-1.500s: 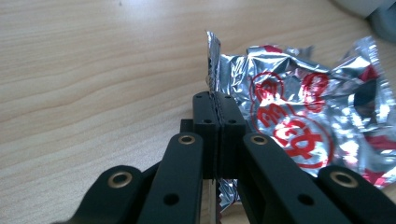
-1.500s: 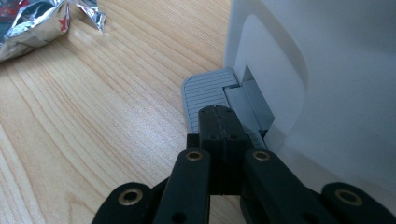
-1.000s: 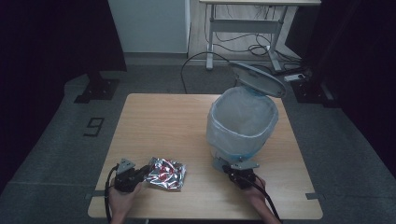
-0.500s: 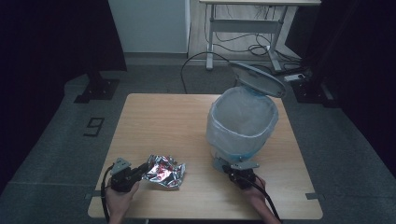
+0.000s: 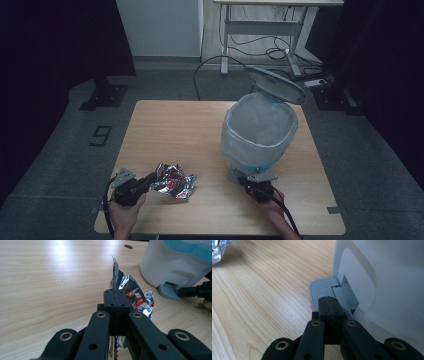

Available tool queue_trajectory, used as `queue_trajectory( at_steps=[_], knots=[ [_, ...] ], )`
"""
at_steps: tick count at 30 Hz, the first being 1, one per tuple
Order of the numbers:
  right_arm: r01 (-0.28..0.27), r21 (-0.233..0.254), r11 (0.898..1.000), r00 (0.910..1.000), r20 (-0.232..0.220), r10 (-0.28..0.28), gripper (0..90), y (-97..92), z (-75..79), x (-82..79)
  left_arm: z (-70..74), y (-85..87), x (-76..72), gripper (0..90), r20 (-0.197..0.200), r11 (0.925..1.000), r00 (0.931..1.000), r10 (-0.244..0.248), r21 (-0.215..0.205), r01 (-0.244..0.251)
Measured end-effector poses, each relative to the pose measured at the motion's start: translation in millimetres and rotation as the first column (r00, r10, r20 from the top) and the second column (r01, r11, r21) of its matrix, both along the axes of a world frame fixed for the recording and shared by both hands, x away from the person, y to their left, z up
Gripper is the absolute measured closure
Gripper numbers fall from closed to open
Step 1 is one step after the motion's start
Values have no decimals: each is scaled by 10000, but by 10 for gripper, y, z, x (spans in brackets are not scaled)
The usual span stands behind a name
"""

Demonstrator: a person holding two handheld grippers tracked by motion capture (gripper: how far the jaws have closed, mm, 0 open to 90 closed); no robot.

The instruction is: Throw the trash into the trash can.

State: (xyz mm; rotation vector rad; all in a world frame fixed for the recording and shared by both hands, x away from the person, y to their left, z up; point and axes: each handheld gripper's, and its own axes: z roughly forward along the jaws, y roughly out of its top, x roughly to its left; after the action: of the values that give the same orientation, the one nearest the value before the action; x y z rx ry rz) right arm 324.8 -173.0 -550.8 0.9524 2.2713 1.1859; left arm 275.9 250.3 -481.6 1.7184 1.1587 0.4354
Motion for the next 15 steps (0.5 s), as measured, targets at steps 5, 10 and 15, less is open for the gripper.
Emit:
queue_trajectory(
  at_steps=[5,10,15],
  knots=[
    [23,9,10000,10000,10,-23,900,-3,0,5,21,12,0,900,47,10000,10000,-35,-69,35],
    [16,8,10000,10000,14,-16,900,-5,0,7,71,23,-11,900,165,9996,9998,-97,-273,101],
    [23,12,10000,10000,5,-23,900,-6,0,7,115,15,-13,900,268,9994,9996,-132,-315,140]
  ],
)
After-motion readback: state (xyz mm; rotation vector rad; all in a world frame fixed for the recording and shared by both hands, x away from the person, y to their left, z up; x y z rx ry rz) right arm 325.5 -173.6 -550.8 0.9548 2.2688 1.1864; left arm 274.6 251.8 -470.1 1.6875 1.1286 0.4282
